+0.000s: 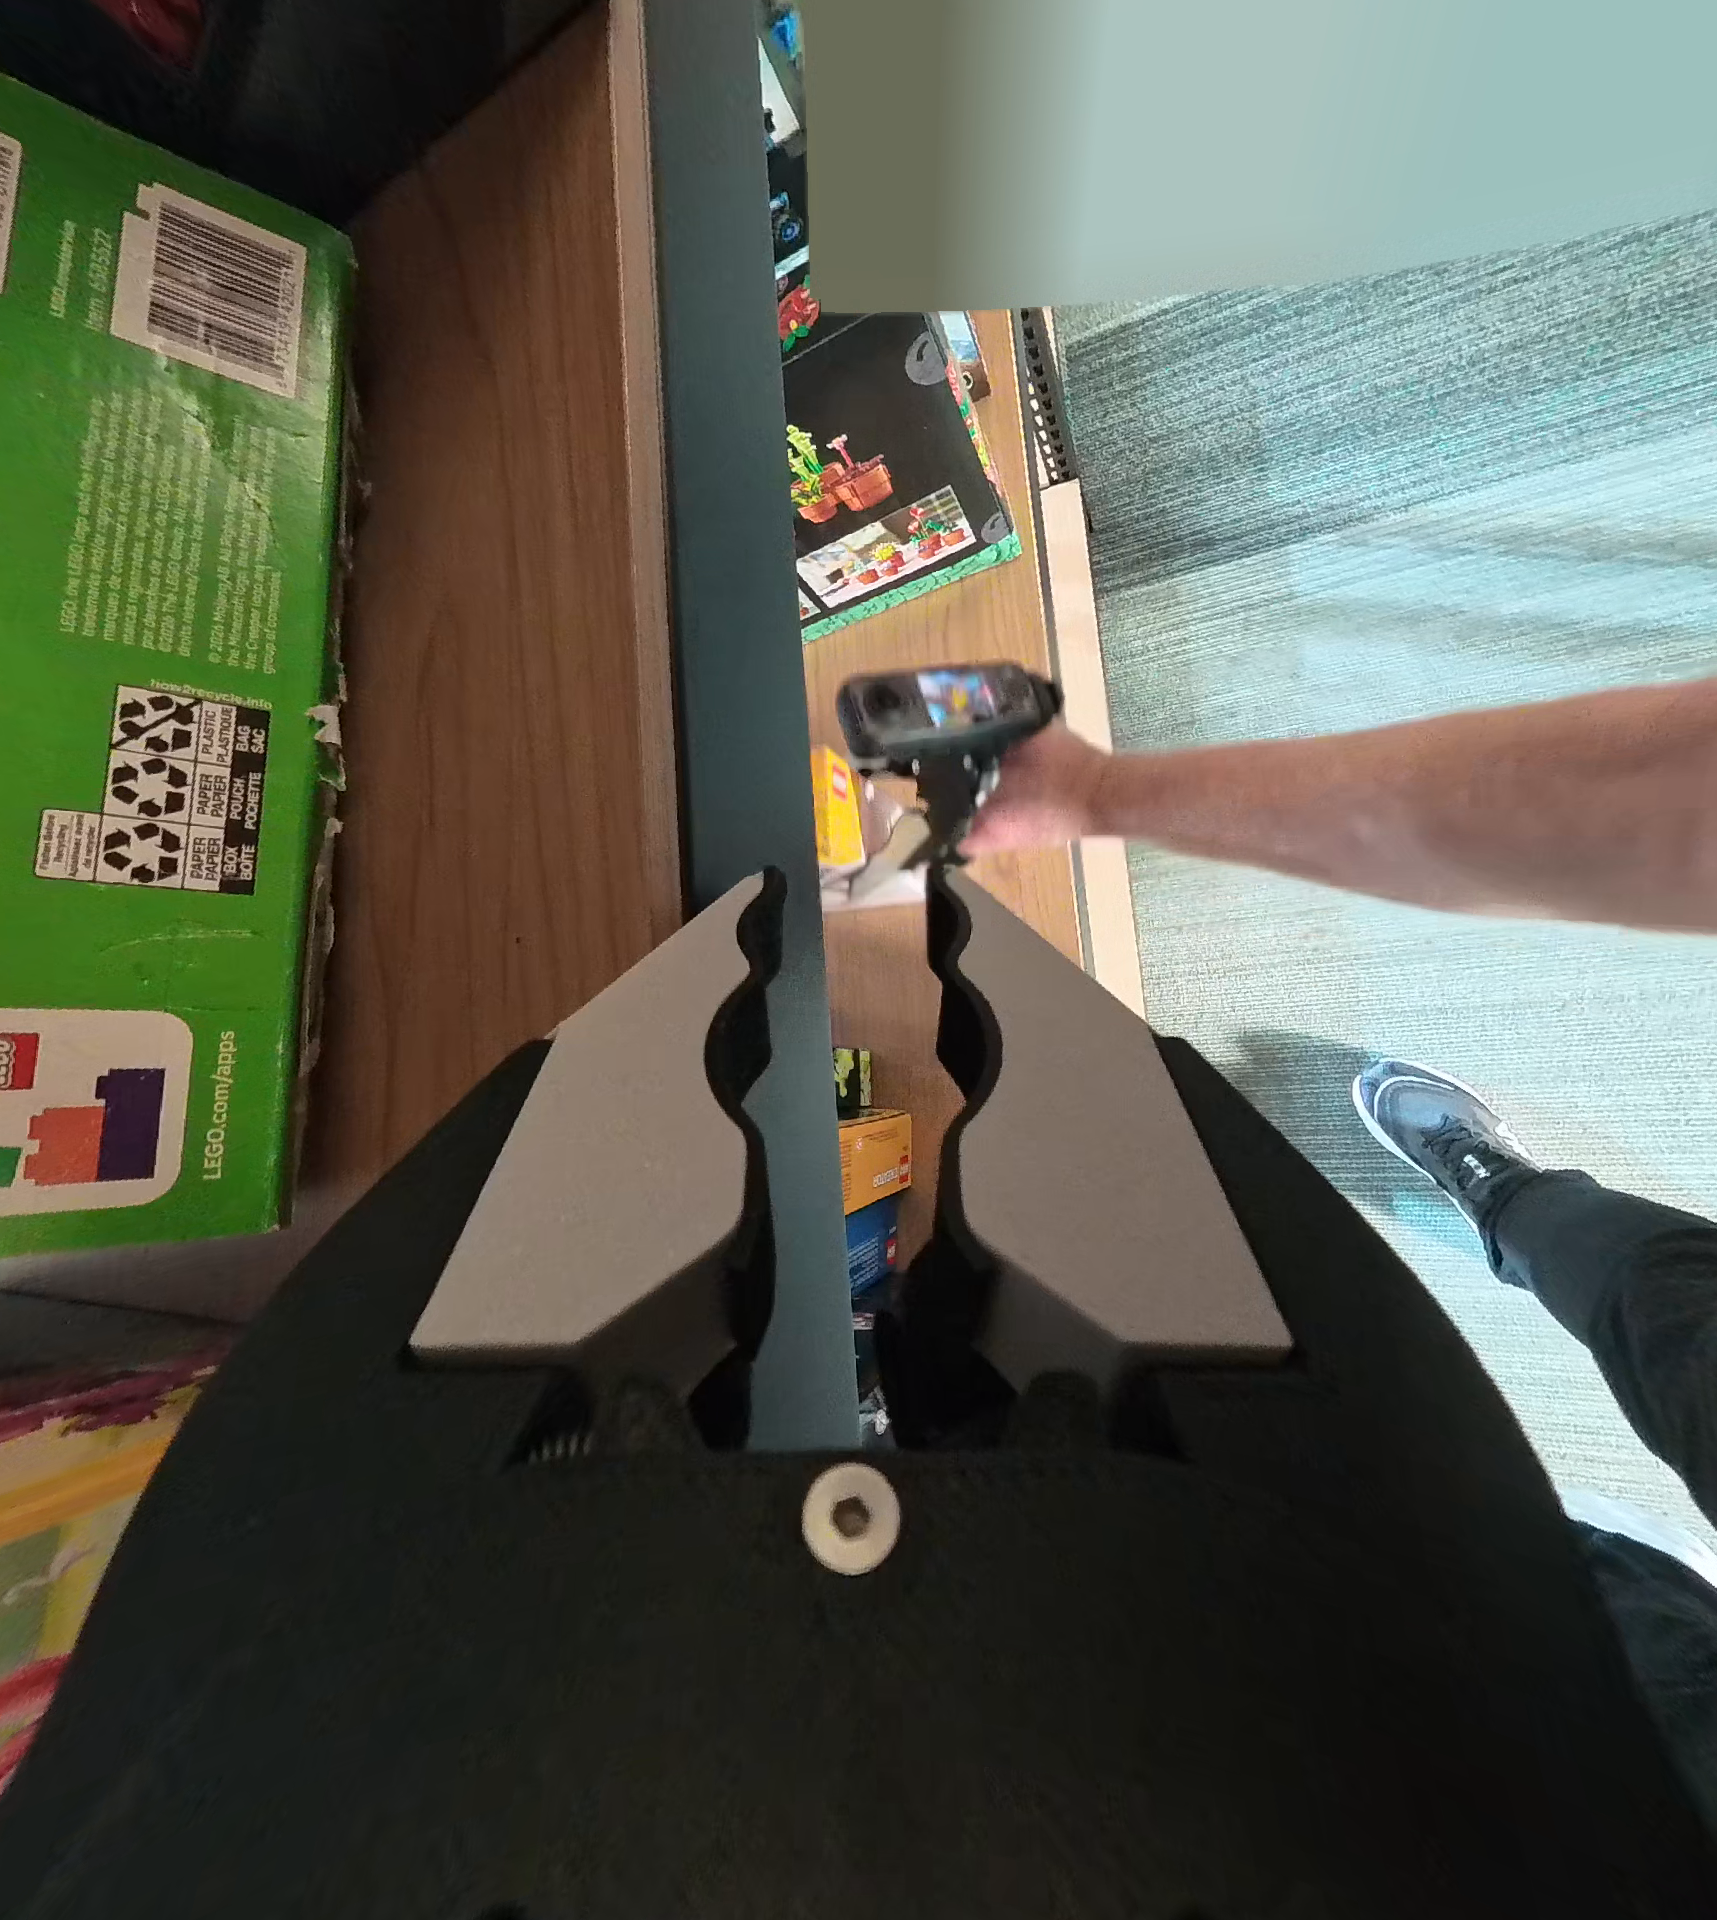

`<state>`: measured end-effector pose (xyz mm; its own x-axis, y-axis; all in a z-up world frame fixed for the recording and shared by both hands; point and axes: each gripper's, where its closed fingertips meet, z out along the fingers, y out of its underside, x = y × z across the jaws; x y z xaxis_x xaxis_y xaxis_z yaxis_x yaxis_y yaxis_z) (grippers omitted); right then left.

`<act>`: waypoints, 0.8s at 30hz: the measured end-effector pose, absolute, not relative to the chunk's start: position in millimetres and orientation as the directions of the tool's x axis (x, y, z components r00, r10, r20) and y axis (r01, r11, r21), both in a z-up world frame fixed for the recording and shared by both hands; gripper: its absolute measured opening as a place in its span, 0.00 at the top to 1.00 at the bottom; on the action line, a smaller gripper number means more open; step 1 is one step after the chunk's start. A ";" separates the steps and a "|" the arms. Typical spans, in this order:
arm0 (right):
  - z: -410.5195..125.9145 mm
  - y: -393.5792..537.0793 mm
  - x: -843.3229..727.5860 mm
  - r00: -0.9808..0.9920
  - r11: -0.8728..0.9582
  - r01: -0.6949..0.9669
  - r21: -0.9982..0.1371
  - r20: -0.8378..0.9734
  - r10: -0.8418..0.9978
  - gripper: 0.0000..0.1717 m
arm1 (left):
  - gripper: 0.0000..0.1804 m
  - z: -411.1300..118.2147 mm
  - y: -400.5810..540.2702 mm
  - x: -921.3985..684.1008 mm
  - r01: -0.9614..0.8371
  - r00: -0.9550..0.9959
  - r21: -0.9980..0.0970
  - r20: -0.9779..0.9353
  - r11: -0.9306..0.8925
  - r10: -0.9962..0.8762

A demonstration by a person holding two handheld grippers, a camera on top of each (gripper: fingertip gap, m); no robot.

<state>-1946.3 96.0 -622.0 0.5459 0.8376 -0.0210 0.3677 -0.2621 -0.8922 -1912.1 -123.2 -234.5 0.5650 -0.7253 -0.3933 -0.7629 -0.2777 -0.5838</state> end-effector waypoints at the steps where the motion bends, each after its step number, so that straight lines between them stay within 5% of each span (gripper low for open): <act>1: -622.3 109.0 -1934.2 0.540 -0.267 0.377 -0.887 -0.023 0.841 0.56 | 0.86 -234.6 -123.3 -1912.2 -0.764 0.564 -0.582 -0.394 -0.278 -0.726; 10: -617.5 169.6 -1869.3 0.634 -0.396 0.308 -0.865 -0.124 0.763 0.44 | 0.86 -234.6 -123.1 -1912.1 -0.763 0.565 -0.582 -0.387 -0.283 -0.729; 14: -609.4 117.0 -1850.1 0.726 -0.411 0.175 -0.895 -0.165 0.668 0.52 | 0.87 -234.0 -122.9 -1912.0 -0.757 0.569 -0.588 -0.380 -0.285 -0.729; 16: -595.5 73.8 -1871.8 0.660 -0.426 0.044 -0.904 -0.294 0.691 0.60 | 0.87 -233.9 -122.9 -1911.9 -0.756 0.569 -0.589 -0.380 -0.284 -0.729; 19: -564.9 26.2 -1943.1 0.515 -0.444 -0.045 -0.895 -0.401 0.757 0.55 | 0.87 -233.7 -123.0 -1911.7 -0.754 0.570 -0.591 -0.375 -0.285 -0.731; 24: -544.2 3.5 -2053.8 0.418 -0.365 0.028 -0.931 -0.321 0.850 0.57 | 0.86 -234.3 -123.4 -1912.0 -0.758 0.568 -0.586 -0.377 -0.286 -0.732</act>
<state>-2053.8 3.5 -544.2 0.4181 0.8499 -0.3207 0.0284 -0.3651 -0.9306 -1912.0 -123.4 -234.3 0.5676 -0.7317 -0.3774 -0.7583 -0.2861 -0.5858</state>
